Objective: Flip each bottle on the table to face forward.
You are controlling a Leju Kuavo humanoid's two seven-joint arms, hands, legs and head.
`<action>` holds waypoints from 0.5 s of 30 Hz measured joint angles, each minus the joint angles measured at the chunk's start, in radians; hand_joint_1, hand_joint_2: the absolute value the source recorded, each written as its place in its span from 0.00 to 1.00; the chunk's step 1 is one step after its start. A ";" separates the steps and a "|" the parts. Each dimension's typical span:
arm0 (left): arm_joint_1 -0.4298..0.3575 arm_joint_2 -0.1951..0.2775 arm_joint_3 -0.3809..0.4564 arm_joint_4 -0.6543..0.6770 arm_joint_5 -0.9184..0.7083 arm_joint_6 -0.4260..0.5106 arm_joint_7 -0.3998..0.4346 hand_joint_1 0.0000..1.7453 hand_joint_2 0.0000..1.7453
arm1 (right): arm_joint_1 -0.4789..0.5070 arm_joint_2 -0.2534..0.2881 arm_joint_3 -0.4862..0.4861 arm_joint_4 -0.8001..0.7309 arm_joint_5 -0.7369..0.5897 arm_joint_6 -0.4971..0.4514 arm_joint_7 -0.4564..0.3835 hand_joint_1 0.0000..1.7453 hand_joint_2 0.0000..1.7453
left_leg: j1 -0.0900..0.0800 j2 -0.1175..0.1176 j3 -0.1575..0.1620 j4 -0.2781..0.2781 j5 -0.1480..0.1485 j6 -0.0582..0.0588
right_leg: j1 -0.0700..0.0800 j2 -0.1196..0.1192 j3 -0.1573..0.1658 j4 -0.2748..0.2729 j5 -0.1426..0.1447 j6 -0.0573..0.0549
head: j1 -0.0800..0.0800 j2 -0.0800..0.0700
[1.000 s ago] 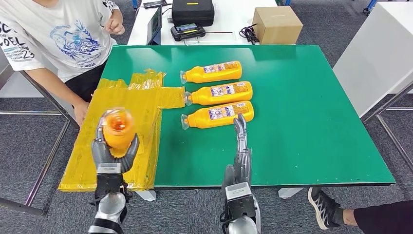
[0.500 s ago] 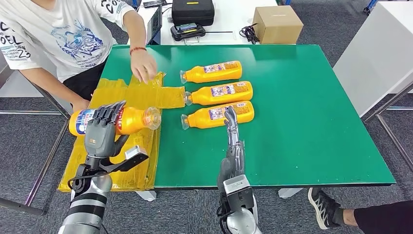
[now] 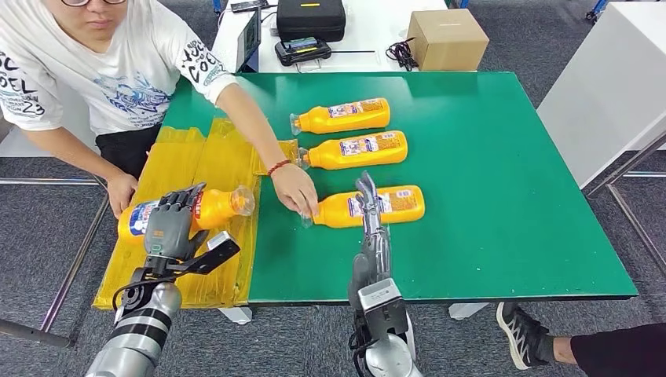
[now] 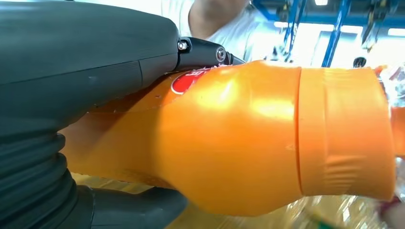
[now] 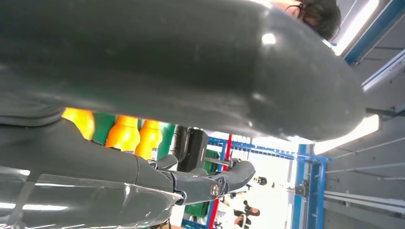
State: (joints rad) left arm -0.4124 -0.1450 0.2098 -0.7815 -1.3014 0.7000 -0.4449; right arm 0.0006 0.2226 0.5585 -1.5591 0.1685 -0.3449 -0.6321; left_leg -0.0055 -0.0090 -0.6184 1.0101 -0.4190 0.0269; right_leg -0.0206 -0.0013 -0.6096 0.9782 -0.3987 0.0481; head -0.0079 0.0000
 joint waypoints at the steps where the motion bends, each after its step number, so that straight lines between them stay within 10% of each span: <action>1: -0.001 0.004 -0.002 0.011 -0.004 0.000 0.004 1.00 1.00 | 0.000 0.000 0.000 0.000 -0.001 0.001 0.001 0.00 0.00 | 0.000 0.000 0.000 0.000 0.000 0.000 | 0.000 0.000 0.000 0.000 0.000 0.000 | 0.000 0.000; 15: -0.017 0.028 -0.013 0.078 -0.008 0.000 0.019 1.00 1.00 | 0.000 0.001 0.000 0.000 -0.001 0.005 0.002 0.00 0.00 | 0.000 0.000 0.000 0.000 0.000 0.000 | 0.000 0.000 0.000 0.000 0.000 0.000 | 0.000 0.000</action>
State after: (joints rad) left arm -0.4289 -0.1167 0.1964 -0.7032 -1.3092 0.7004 -0.4259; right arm 0.0006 0.2236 0.5585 -1.5591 0.1676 -0.3403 -0.6305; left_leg -0.0056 -0.0092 -0.6187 1.0101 -0.4190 0.0269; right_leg -0.0206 -0.0014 -0.6096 0.9782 -0.3987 0.0481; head -0.0077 0.0000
